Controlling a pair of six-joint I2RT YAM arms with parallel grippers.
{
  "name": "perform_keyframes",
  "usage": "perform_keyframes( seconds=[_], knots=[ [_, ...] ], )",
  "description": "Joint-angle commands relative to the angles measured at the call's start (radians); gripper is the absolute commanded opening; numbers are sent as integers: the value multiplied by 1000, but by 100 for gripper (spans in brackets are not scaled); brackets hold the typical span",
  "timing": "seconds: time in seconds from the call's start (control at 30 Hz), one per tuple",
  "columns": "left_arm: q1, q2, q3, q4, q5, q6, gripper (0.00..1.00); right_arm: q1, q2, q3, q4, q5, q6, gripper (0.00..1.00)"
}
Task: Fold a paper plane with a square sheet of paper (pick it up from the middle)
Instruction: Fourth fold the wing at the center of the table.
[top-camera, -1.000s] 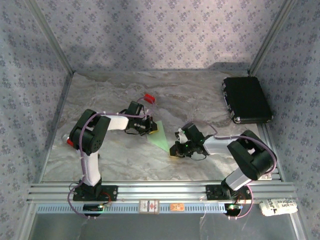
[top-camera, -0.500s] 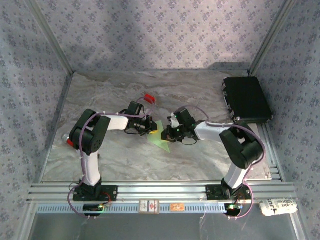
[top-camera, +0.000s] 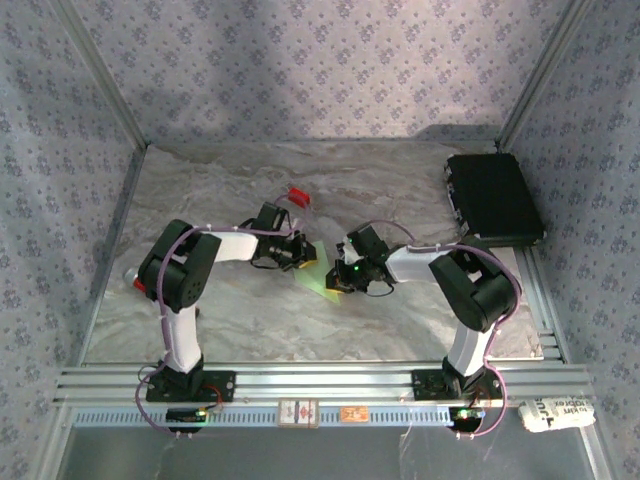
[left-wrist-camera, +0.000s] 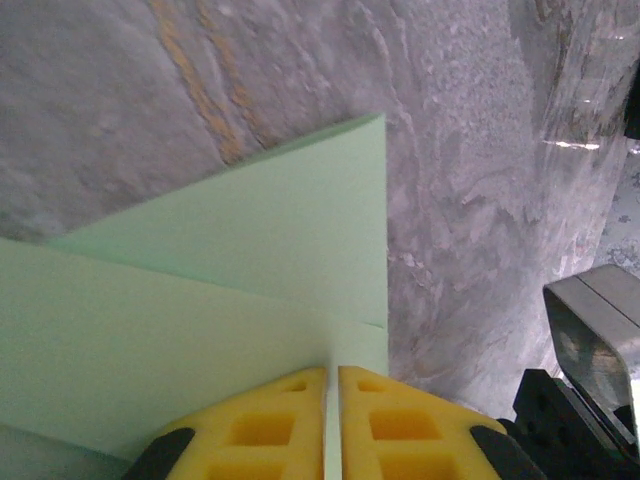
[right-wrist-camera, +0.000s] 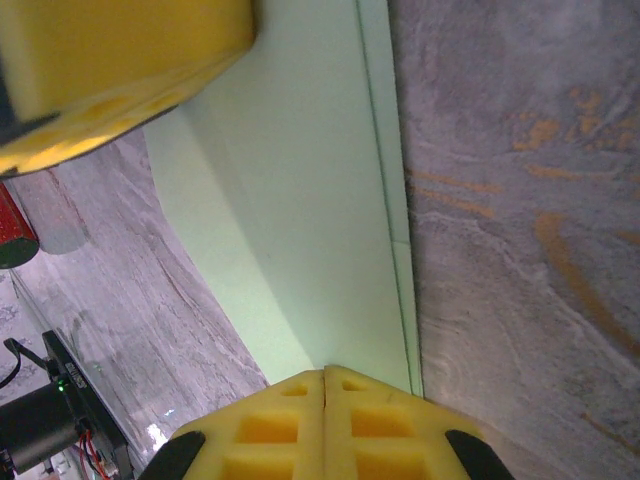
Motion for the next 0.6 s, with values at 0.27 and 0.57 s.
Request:
perform_keyframes(
  seconds=[0.27,0.57],
  knots=[
    [-5,23,-12,23,-49,-9,7,10,23,-31,-80,60,-4,0],
    [126,86,75,-76,-38,113,8,11,18,-48,-67,64,0,0]
  ],
)
